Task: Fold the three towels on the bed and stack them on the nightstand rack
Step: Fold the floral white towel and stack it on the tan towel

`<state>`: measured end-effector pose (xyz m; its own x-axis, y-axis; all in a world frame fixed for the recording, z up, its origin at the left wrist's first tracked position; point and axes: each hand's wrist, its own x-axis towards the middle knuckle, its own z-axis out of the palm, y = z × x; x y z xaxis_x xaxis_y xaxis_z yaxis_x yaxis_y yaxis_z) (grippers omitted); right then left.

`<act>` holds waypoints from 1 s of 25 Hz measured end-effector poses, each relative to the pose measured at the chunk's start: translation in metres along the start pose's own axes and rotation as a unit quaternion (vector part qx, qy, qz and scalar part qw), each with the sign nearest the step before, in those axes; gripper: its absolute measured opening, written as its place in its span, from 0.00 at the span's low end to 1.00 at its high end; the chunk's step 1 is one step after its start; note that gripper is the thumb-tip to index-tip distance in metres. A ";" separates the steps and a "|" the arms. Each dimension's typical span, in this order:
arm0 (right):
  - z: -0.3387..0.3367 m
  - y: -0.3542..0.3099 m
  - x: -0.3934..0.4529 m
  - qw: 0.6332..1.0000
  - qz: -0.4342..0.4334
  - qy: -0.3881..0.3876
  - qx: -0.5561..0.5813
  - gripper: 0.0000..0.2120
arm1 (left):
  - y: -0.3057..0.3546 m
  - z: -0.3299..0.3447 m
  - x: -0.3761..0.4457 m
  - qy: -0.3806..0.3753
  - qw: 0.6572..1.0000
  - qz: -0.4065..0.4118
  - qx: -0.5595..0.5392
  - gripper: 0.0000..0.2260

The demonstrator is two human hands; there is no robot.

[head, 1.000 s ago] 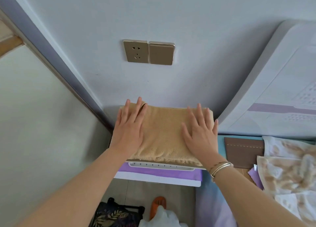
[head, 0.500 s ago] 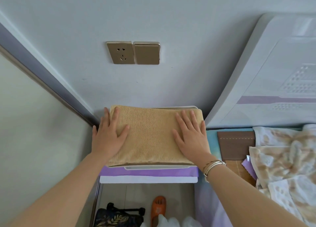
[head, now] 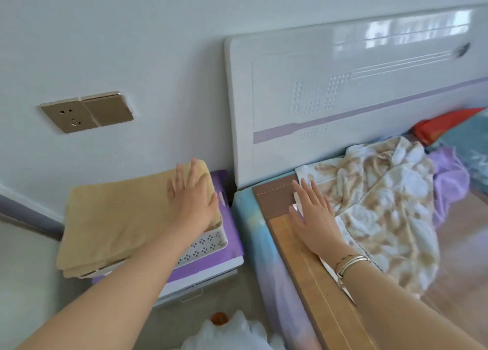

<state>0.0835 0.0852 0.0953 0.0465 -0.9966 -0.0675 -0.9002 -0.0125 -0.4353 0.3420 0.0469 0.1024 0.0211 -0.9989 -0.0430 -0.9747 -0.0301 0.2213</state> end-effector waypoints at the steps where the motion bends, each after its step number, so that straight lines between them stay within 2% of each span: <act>1: -0.013 0.023 -0.018 1.000 0.021 0.010 -0.003 0.27 | 0.032 0.008 -0.006 -0.011 1.000 0.028 -0.008 0.20; 4: -0.048 0.093 -0.074 0.995 0.097 0.023 -0.013 0.26 | 0.118 0.035 -0.025 -0.047 0.993 0.105 -0.016 0.17; 9: -0.066 0.170 -0.115 0.974 0.225 0.008 0.003 0.23 | 0.196 0.068 -0.031 -0.142 0.980 0.134 -0.047 0.15; 13: -0.046 0.201 -0.097 0.961 0.266 -0.045 0.056 0.16 | 0.229 0.097 0.008 -0.205 0.963 0.166 -0.055 0.15; 17: -0.009 0.211 -0.044 0.943 0.298 -0.072 0.127 0.14 | 0.250 0.134 0.061 -0.336 0.920 0.152 -0.134 0.13; 19: 0.014 0.213 -0.012 0.929 0.324 -0.081 0.159 0.16 | 0.256 0.156 0.087 -0.386 0.899 0.144 -0.149 0.13; 21: 0.043 0.218 0.018 0.913 0.358 -0.099 0.167 0.22 | 0.260 0.180 0.108 -0.420 0.883 0.136 -0.161 0.13; 23: 0.069 0.221 0.036 0.902 0.382 -0.127 0.154 0.31 | 0.257 0.202 0.121 -0.440 0.874 0.125 -0.167 0.13; 25: 0.096 0.224 0.045 0.905 0.379 -0.152 0.121 0.34 | 0.252 0.224 0.128 -0.458 0.866 0.109 -0.170 0.14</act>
<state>-0.0743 0.0458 -0.0917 -0.3953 -0.6425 -0.6565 -0.6041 0.7202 -0.3410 0.0493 -0.0801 -0.0659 -0.4923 -0.5383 -0.6840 -0.8084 -0.0084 0.5885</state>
